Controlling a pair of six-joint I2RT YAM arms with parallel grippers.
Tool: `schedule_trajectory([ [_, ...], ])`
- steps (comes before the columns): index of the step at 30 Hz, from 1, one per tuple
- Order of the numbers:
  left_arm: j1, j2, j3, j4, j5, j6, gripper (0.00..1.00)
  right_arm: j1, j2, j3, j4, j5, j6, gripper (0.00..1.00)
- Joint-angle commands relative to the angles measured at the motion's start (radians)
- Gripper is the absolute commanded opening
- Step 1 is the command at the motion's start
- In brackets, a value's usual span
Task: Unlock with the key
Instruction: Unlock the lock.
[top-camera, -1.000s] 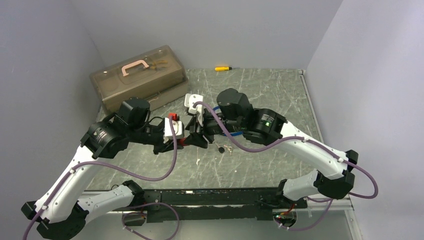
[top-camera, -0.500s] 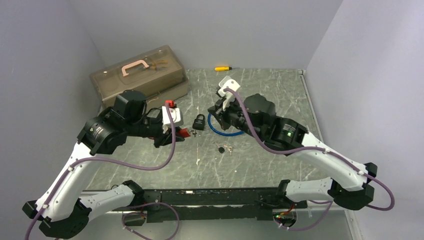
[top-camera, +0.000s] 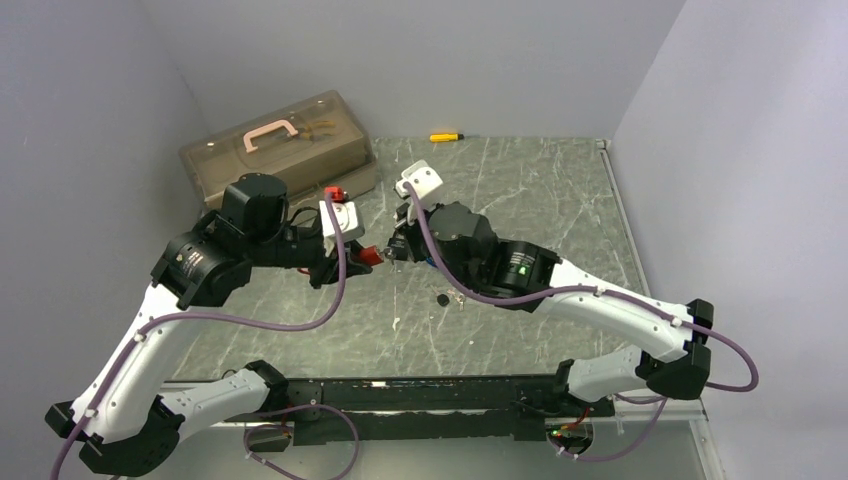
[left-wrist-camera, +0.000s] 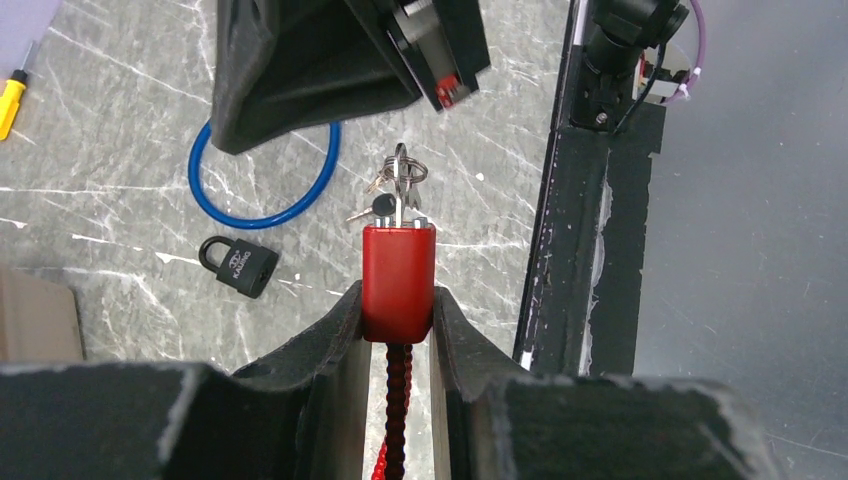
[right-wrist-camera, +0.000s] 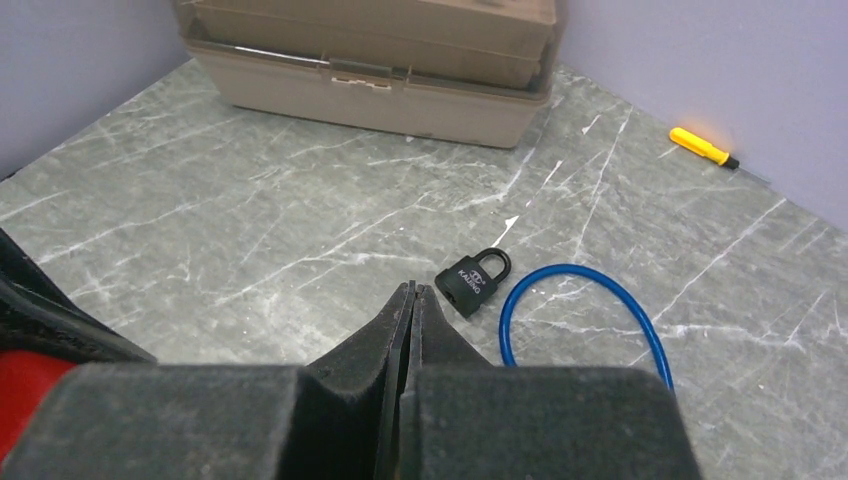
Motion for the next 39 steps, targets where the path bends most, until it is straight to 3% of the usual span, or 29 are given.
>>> schedule_trajectory([
  [1, 0.009, -0.002, 0.014, 0.075, -0.02, -0.05, 0.0, 0.05, 0.034, 0.044, 0.068, 0.122, 0.002, 0.0],
  [28, 0.02, -0.026, -0.023, 0.081, -0.007, -0.055, 0.0, 0.167, 0.154, 0.104, 0.11, 0.184, -0.071, 0.0],
  [39, 0.038, -0.003, 0.017, 0.171, 0.042, -0.193, 0.0, 0.22, 0.235, 0.137, 0.152, 0.175, -0.03, 0.0],
])
